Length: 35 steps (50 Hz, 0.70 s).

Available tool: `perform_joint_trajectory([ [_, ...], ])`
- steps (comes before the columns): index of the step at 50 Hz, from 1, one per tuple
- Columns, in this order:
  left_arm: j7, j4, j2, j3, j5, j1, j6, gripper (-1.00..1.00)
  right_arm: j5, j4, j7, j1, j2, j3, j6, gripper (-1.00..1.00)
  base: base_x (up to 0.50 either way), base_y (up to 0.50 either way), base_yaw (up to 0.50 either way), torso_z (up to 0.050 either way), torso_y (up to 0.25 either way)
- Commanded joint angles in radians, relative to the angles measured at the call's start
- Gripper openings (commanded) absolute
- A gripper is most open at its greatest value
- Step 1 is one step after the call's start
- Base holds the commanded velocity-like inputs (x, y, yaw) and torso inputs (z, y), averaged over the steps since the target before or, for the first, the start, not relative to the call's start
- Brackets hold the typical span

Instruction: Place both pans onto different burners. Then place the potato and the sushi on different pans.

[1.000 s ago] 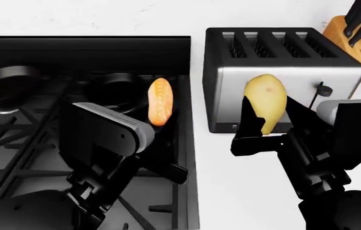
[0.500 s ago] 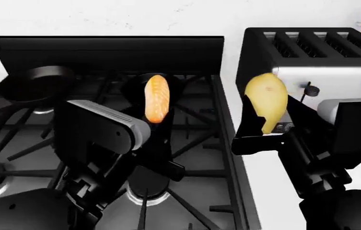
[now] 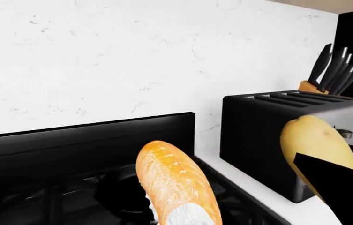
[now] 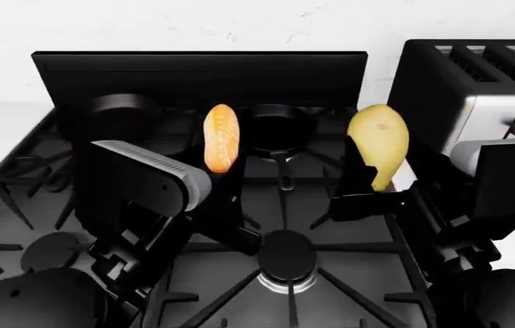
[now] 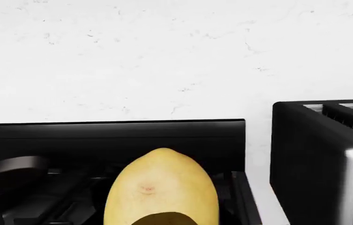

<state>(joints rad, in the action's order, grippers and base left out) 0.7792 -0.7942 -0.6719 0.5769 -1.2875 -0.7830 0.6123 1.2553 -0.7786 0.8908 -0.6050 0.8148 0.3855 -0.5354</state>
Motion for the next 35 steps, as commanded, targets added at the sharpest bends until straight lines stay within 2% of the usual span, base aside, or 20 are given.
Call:
perform_joint_trajectory([
  [1, -0.005, 0.009, 0.001, 0.000, 0.005, 0.004, -0.013, -1.00, -0.031, 0.001, -0.013, -0.001, -0.001, -0.014, -0.004, -1.00, 0.00, 0.32, 0.00, 0.000, 0.000],
  [26, -0.008, 0.011, -0.005, -0.004, 0.007, 0.007, -0.024, -1.00, -0.037, 0.007, -0.019, 0.017, 0.001, -0.017, 0.010, -1.00, 0.00, 0.32, 0.00, 0.000, 0.000],
  [35, -0.002, 0.006, -0.008, -0.011, 0.002, 0.008, -0.031, -1.00, -0.035, 0.013, -0.007, 0.018, 0.000, -0.024, 0.017, -1.00, 0.00, 0.02, 0.00, 0.000, 0.001],
])
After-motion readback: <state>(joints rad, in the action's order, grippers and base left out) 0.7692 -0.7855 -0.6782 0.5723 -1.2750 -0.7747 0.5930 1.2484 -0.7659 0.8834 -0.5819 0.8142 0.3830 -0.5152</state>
